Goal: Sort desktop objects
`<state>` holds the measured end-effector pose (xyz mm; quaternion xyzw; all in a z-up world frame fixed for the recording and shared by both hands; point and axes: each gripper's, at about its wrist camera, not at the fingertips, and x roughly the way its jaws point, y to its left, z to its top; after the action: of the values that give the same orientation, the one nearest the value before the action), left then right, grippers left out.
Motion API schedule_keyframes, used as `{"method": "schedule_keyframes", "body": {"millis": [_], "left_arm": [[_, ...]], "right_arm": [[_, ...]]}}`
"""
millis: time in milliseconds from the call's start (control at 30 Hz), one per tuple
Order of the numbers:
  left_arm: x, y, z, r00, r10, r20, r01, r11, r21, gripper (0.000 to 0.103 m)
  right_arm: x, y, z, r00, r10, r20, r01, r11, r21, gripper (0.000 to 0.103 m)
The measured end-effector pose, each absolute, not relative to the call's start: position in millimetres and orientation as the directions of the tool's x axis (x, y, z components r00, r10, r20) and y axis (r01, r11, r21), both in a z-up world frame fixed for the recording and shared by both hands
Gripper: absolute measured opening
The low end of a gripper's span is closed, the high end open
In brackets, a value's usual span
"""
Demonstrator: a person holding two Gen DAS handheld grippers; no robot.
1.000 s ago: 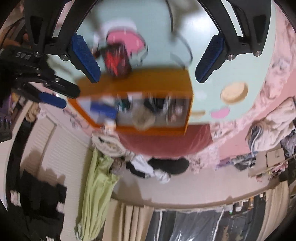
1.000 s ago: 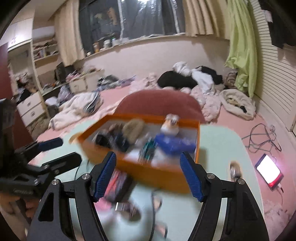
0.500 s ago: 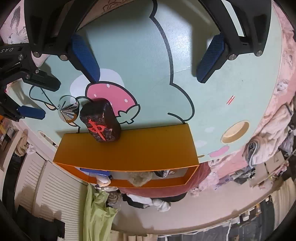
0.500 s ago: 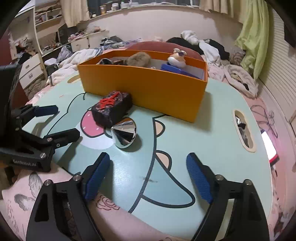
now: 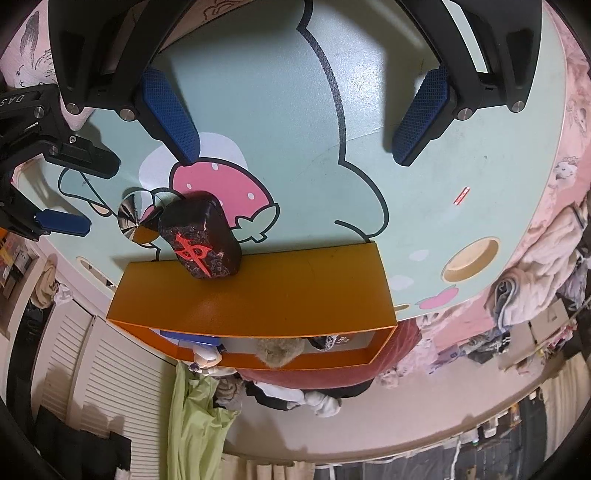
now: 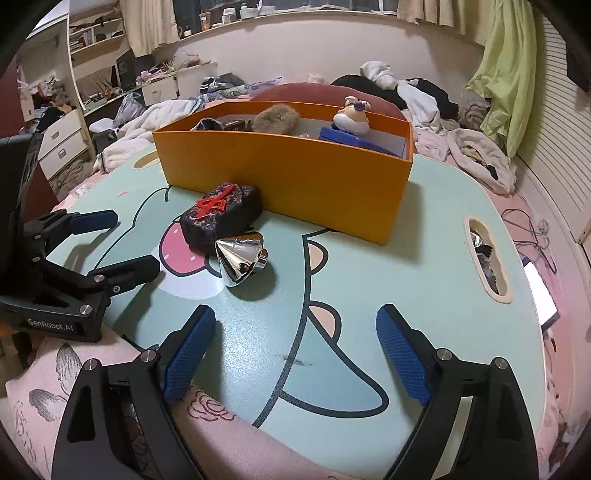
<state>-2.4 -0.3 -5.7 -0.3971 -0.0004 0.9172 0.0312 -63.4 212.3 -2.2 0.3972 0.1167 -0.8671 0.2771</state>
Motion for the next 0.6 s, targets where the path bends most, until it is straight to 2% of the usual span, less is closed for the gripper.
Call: {"method": "schedule_keyframes", "body": {"millis": [600], "left_arm": [[-2.1, -0.4, -6.1, -0.683, 0.057, -0.729, -0.057, -0.998, -0.025, 0.103]], "right_arm": [[-62.7, 212.9, -2.0, -0.531, -0.388, -0.753, 0.573, -0.819, 0.018, 0.089]]}}
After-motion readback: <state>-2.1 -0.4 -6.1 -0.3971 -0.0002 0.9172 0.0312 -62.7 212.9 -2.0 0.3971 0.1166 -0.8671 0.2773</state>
